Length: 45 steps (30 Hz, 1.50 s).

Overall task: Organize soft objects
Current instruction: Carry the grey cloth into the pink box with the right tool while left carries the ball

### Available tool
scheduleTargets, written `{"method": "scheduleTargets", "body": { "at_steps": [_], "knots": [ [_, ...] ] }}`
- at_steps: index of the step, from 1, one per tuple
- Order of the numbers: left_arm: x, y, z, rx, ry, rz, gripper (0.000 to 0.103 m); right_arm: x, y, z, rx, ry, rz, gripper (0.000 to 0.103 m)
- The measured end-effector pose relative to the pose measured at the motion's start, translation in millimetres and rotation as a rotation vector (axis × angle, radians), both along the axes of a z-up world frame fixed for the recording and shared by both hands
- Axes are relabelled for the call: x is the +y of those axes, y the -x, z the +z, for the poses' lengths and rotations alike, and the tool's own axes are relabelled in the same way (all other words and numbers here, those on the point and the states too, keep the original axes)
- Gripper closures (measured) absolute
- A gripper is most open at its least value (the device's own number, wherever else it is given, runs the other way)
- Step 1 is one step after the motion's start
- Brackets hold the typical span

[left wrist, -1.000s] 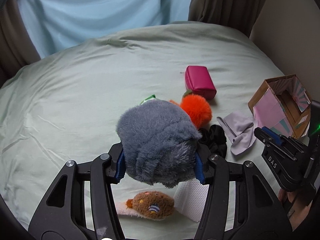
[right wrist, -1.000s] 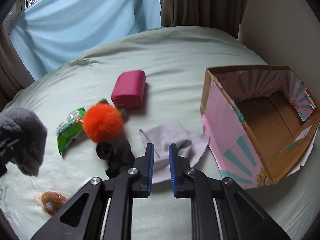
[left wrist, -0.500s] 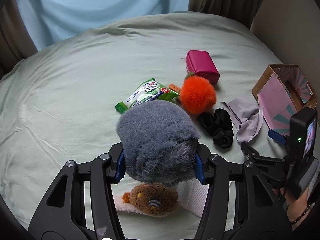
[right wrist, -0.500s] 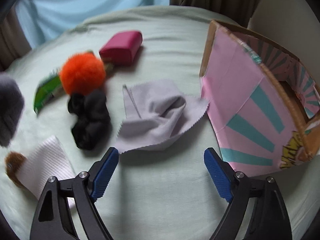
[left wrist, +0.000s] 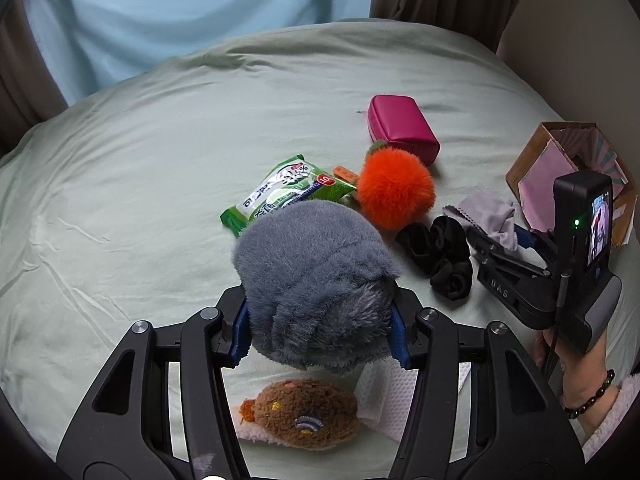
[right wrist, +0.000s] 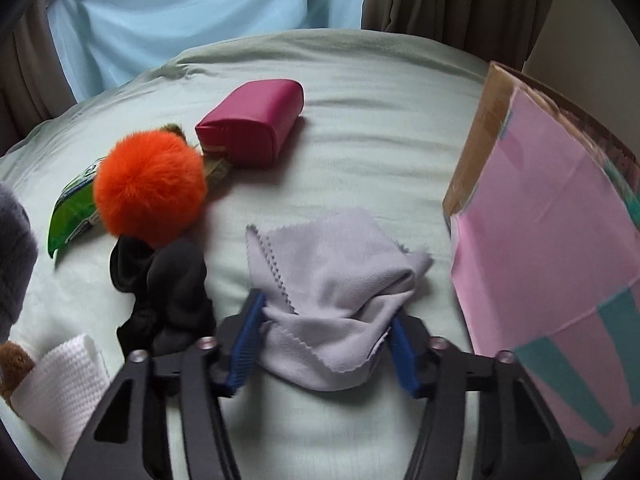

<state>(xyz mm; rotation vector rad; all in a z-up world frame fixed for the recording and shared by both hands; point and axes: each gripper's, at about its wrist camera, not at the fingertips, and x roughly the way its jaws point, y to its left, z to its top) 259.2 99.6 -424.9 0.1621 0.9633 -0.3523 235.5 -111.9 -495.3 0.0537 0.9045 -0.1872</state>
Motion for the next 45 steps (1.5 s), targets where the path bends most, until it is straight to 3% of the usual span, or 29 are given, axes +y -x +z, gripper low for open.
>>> {"method": "scheduleTargets", "body": {
  "at_steps": [3, 8, 12, 24, 29, 34, 39, 45],
  "knots": [
    [-0.8, -0.6, -0.7, 0.002, 0.002, -0.002, 0.053, 4.4, 1.2, 3.5, 0.004, 0.030, 0.011, 0.088],
    [-1.0, 0.6, 5.2, 0.000, 0.008, 0.000, 0.053, 6.9, 9.5, 12.9, 0.012, 0.025, 0.010, 0.091],
    [-0.2, 2.8, 25.1, -0.011, 0.018, 0.010, 0.053, 6.2, 18.4, 39.4, -0.008, 0.009, 0.000, 0.091],
    [-30.9, 20.6, 143.7, -0.081, 0.083, 0.010, 0.053, -26.5, 60.6, 209.6, -0.123, -0.084, -0.063, 0.091],
    [-72.9, 33.2, 181.6, -0.098, 0.110, -0.011, 0.053, -59.4, 79.5, 262.9, -0.147, -0.085, -0.092, 0.091],
    [-126.9, 50.6, 207.5, -0.087, 0.130, -0.024, 0.053, -110.6, 100.8, 291.1, -0.138, -0.102, -0.119, 0.091],
    [-190.1, 68.8, 212.1, -0.062, 0.128, -0.024, 0.053, -161.2, 107.9, 298.7, -0.097, -0.105, -0.111, 0.091],
    [-269.9, 79.1, 193.3, 0.013, 0.116, 0.018, 0.053, -230.2, 114.5, 284.9, -0.041, -0.123, -0.079, 0.091]
  ]
}}
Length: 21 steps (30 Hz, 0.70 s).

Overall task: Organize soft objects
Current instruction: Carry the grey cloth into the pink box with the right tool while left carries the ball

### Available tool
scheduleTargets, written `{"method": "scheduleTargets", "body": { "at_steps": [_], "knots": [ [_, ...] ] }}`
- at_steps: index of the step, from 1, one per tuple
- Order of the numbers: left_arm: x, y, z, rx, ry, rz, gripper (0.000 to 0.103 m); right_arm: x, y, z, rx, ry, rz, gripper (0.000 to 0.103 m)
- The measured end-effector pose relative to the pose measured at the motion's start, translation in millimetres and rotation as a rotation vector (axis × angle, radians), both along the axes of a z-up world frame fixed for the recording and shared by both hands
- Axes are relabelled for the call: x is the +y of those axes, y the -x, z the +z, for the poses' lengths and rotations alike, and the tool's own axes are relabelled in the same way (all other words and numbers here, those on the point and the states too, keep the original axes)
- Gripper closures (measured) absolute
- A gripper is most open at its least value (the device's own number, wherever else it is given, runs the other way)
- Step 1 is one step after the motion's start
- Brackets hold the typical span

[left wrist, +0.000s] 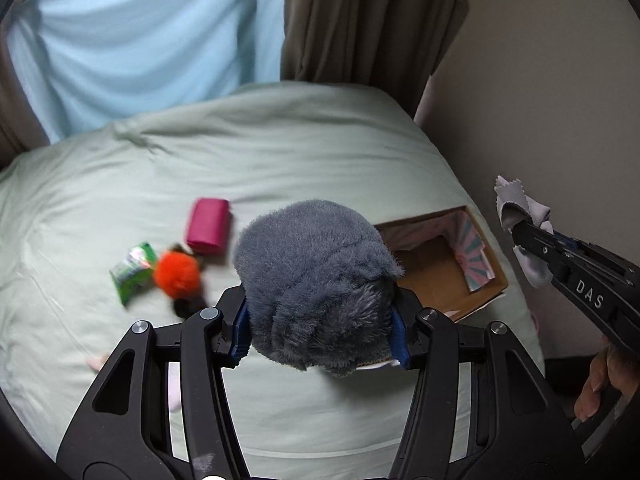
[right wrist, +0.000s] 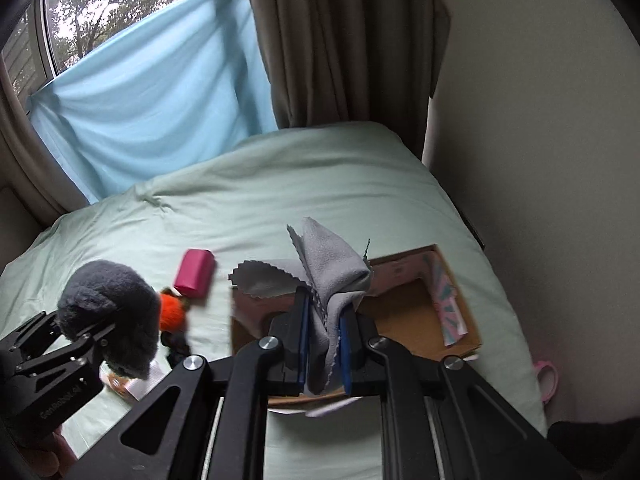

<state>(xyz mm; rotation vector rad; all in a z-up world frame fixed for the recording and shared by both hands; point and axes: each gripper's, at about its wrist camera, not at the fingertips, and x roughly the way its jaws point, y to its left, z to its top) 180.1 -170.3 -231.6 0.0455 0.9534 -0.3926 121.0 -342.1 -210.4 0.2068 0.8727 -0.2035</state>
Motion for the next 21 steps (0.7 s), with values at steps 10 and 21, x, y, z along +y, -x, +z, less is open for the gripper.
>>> {"method": "scheduleTargets", "body": {
  "at_steps": [10, 21],
  "knots": [
    [-98.1, -20.9, -59.7, 0.128, -0.060, 0.032, 0.053, -78.4, -29.5, -61.8, 0.163, -0.054, 0.066, 0.091],
    [-131.4, -65.2, -146.1, 0.345, -0.183, 0.068, 0.053, -109.7, -92.9, -142.8, 0.372, -0.190, 0.136, 0.091]
  ]
}}
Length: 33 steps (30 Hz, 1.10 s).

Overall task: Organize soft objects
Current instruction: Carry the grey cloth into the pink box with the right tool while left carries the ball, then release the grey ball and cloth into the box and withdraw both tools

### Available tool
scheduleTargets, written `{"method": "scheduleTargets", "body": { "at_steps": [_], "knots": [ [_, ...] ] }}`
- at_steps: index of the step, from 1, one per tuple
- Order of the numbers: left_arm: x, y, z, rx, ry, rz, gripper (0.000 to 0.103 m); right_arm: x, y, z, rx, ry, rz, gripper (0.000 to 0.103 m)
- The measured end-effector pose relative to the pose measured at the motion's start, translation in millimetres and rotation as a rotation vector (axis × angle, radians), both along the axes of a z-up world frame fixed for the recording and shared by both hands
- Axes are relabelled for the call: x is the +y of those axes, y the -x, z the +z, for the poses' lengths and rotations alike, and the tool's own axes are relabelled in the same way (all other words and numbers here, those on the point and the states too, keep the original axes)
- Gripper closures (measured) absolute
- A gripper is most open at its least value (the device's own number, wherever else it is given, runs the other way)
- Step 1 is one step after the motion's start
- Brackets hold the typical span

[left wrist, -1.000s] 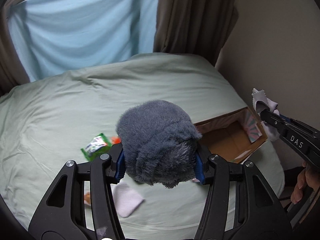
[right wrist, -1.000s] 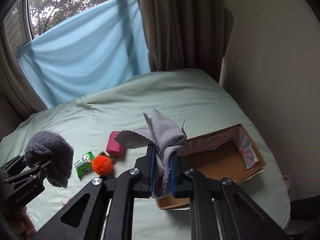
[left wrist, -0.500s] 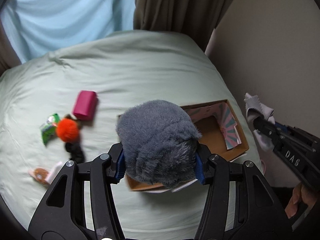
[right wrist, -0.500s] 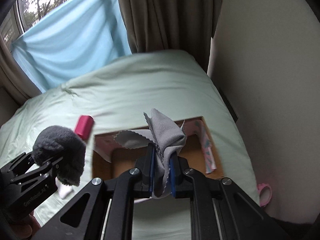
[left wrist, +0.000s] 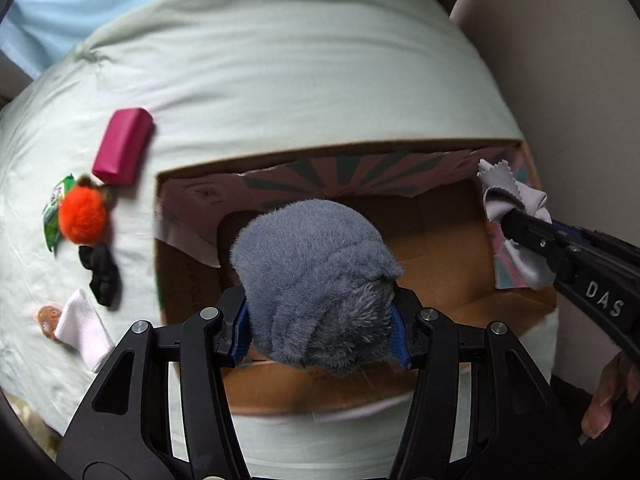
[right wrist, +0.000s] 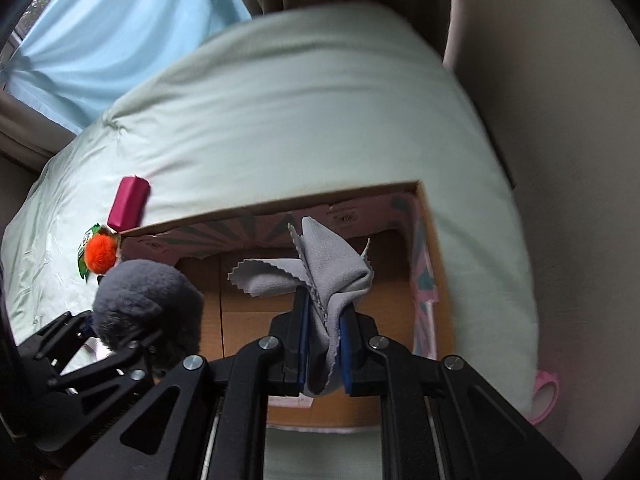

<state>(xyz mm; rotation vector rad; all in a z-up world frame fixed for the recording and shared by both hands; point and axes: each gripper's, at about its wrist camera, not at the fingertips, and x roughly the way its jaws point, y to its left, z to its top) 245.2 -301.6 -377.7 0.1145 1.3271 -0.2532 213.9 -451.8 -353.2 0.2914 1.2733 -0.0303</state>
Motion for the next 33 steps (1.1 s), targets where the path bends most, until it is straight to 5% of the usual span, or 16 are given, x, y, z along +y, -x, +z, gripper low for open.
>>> {"method": "scheduleTargets", "body": {
  "at_steps": [4, 6, 7, 9, 10, 22, 33],
  "knots": [
    [-4.5, -7.6, -16.9, 0.031, -0.017, -0.019, 0.053, -3.2, -11.6, -16.3, 0.040, -0.044, -0.001, 0.091],
    [-6.5, -8.6, -18.3, 0.030, -0.012, -0.038, 0.037, -4.1, -17.5, -22.3, 0.060, -0.063, -0.007, 0.085],
    [-8.2, -7.4, -17.6, 0.020, -0.026, -0.050, 0.029, -6.1, -19.6, -23.7, 0.064, -0.078, -0.010, 0.072],
    [-9.5, -1.6, -11.8, -0.021, -0.068, -0.074, 0.003, -9.4, -22.5, -24.5, 0.056, -0.128, -0.020, 0.024],
    [-9.6, 1.0, -10.0, -0.030, -0.081, -0.085, 0.000, -9.7, -22.9, -23.8, 0.049, -0.144, -0.022, 0.000],
    [5.3, 14.3, 17.4, -0.031, -0.026, -0.074, 0.000, -3.4, -1.0, -6.5, 0.047, -0.105, -0.014, 0.000],
    [35.7, 53.9, 114.6, -0.144, 0.055, -0.064, 0.000, 8.1, 37.6, 94.1, -0.075, -0.051, -0.014, 0.000]
  ]
}}
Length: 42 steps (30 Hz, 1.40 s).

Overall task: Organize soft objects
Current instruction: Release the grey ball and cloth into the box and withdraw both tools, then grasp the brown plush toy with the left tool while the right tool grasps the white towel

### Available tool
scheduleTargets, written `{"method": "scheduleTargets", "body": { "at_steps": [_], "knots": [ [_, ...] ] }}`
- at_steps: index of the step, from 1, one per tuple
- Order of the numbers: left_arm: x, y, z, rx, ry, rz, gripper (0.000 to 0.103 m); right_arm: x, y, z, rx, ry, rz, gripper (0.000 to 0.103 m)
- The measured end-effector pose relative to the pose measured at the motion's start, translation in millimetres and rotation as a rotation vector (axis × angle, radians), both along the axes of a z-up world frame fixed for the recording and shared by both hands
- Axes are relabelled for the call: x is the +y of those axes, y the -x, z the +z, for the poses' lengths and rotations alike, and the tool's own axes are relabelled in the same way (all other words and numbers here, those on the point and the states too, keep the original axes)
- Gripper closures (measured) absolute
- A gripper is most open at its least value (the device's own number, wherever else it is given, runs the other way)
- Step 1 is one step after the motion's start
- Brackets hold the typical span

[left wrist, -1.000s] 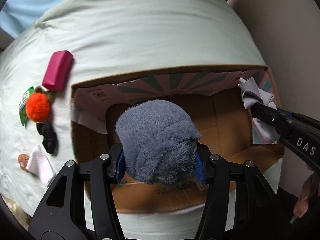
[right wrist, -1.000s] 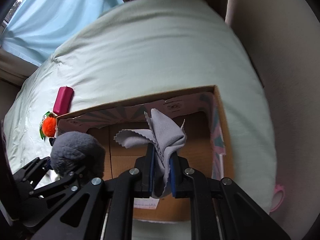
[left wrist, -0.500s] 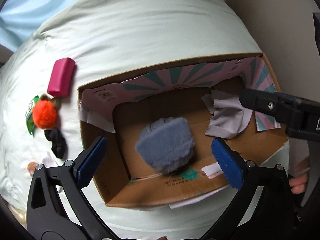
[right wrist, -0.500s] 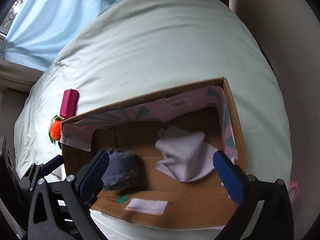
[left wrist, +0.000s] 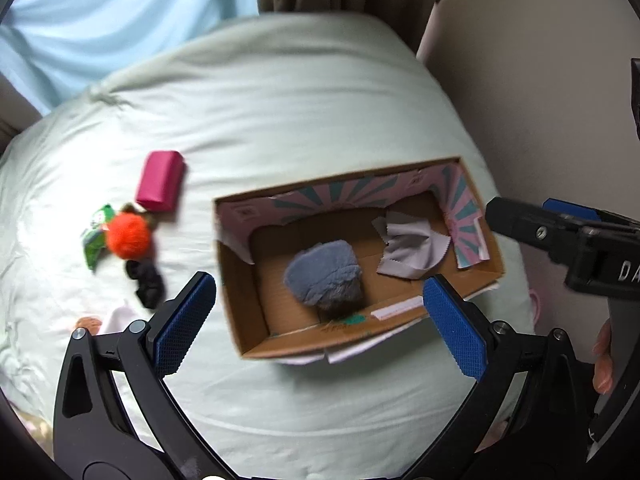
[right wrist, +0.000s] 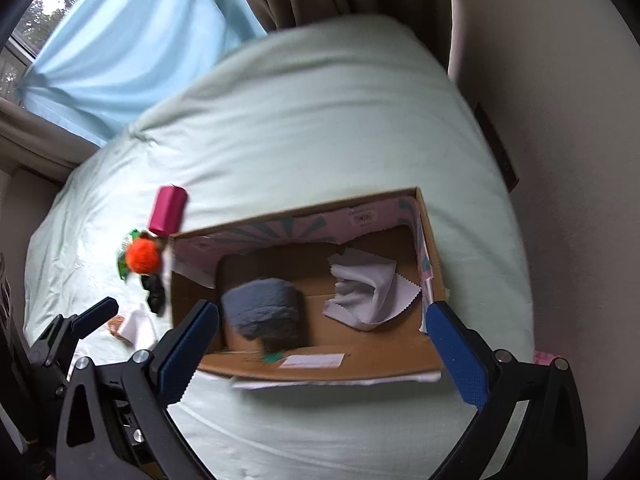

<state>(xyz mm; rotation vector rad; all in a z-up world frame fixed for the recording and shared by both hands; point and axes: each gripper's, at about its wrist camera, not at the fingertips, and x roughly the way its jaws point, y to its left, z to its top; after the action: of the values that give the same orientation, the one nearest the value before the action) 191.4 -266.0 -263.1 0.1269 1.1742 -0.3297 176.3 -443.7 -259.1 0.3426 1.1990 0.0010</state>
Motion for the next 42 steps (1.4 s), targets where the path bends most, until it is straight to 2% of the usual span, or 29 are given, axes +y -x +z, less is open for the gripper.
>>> {"method": "scheduleTargets", "body": {
  "at_steps": [5, 9, 14, 17, 18, 21, 26, 36, 42],
  "knots": [
    [35.6, 26.7, 51.9, -0.093, 0.044, 0.032, 0.000, 25.0, 26.2, 61.2, -0.118, 0.046, 0.016, 0.000],
    [71.8, 50.9, 92.0, -0.198, 0.033, 0.070, 0.000, 53.5, 49.5, 104.4, -0.196, 0.107, 0.042, 0.000],
    [123.2, 76.8, 129.5, -0.298, 0.021, 0.123, 0.000, 87.8, 77.2, 139.6, -0.293, 0.166, 0.070, 0.000],
    [158.3, 93.0, 145.0, -0.339, 0.051, 0.141, 0.000, 107.4, 94.3, 152.8, -0.342, 0.197, 0.047, 0.000],
    [169.3, 99.1, 148.6, -0.356, 0.040, 0.150, 0.000, 113.8, 99.5, 156.1, -0.354, 0.196, 0.040, 0.000],
    [202.6, 117.0, 155.8, -0.402, 0.014, 0.164, 0.000, 136.0, 115.6, 164.0, -0.393, 0.168, 0.033, 0.000],
    [263.2, 142.8, 157.7, -0.442, 0.010, 0.167, 0.000, 182.5, 138.6, 170.7, -0.448, 0.197, 0.061, 0.000],
    [357.7, 141.3, 143.5, -0.405, 0.025, 0.129, 0.000, 264.5, 147.0, 164.3, -0.446, 0.161, 0.039, 0.000],
    [396.5, 125.0, 118.0, -0.354, 0.044, 0.072, 0.000, 308.2, 140.2, 148.9, -0.429, 0.144, 0.030, 0.000]
  ]
}}
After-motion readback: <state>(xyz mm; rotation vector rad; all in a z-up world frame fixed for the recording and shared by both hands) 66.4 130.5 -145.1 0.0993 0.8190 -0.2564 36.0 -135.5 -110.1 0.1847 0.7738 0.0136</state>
